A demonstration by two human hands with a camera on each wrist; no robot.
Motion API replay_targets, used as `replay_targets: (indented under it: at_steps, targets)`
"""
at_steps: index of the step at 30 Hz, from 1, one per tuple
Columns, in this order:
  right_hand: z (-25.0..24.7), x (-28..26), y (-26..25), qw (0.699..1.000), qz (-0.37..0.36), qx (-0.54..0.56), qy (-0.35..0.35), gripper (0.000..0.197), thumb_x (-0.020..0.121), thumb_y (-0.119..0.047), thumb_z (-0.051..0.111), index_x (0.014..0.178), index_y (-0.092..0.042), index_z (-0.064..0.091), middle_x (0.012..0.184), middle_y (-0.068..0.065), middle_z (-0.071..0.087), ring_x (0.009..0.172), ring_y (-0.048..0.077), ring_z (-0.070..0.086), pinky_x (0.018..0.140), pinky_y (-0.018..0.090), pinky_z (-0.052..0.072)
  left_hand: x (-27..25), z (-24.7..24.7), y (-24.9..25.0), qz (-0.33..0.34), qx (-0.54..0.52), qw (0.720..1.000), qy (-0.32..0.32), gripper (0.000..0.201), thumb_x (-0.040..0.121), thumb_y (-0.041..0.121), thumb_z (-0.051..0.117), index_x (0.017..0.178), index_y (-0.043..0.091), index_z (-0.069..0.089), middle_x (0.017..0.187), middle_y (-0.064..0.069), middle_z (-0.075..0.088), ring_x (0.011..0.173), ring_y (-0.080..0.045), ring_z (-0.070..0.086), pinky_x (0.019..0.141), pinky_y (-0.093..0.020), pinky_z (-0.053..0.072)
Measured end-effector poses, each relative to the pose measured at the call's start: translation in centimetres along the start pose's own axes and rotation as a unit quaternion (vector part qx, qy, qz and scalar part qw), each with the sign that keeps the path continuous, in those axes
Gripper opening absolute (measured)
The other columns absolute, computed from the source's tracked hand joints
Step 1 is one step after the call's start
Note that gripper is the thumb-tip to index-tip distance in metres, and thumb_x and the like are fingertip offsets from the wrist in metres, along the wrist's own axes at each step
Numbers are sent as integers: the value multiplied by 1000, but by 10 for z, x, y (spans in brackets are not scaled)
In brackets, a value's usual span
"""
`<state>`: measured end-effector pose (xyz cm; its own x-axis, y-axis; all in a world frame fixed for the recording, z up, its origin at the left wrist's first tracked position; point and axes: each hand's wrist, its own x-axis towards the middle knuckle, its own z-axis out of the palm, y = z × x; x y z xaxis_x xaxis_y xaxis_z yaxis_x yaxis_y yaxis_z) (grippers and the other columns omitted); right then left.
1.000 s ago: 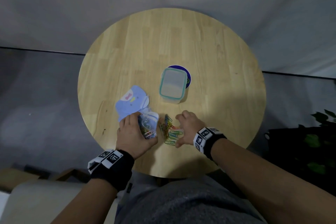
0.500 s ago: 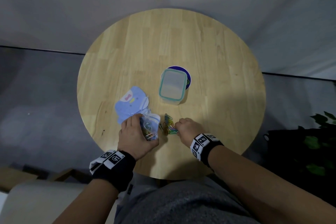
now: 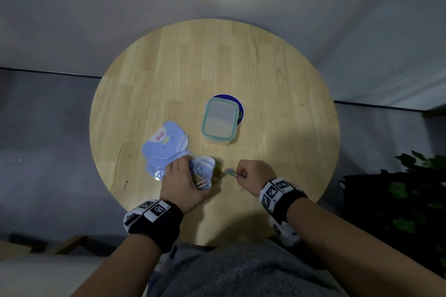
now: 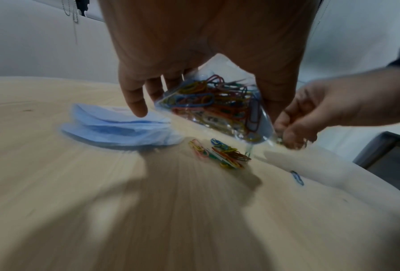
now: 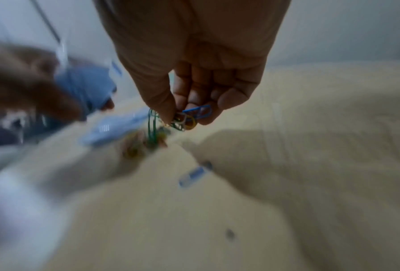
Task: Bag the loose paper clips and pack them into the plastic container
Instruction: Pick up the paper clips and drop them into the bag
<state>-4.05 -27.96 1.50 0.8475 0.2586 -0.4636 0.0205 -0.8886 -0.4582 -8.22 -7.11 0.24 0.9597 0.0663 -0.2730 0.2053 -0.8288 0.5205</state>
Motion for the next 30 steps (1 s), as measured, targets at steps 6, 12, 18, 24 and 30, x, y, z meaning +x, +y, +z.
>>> replay_targets:
  at_steps: [6,12,18,24,30]
  targets:
    - [-56,-6,-27,985,13,171,27,8,71,-12,72,74,-5,69,61,2,63,53,6,50,56,19,42,10,-2,18,71,21,997,26,82,46,51,66,114,11,47,103,-8,54,96,-32,46,78,-39,45]
    - [-107,2,-54,996,19,39,-82,18,68,-7,67,77,8,66,63,20,62,54,11,49,57,26,42,24,-8,52,167,34,982,77,72,51,47,64,108,5,49,94,-9,54,86,-32,48,75,-38,41]
    - [-122,15,-77,998,15,-16,-56,16,68,-7,68,74,8,65,75,20,68,72,30,65,61,31,49,28,-6,71,179,8,980,84,74,48,44,65,109,6,47,95,-9,51,89,-32,48,78,-37,38]
    - [-108,10,-87,995,-14,91,31,6,78,-13,68,79,-11,73,84,6,74,86,22,67,77,29,53,27,-7,80,103,-104,982,117,80,48,48,62,113,5,40,100,-10,46,95,-23,37,81,-33,35]
    - [-103,-6,-80,988,-107,111,-17,24,90,-10,50,102,-10,71,91,10,73,68,9,62,66,21,50,26,-13,71,48,-135,984,111,87,47,41,72,119,2,40,109,-10,45,103,-29,39,82,-33,37]
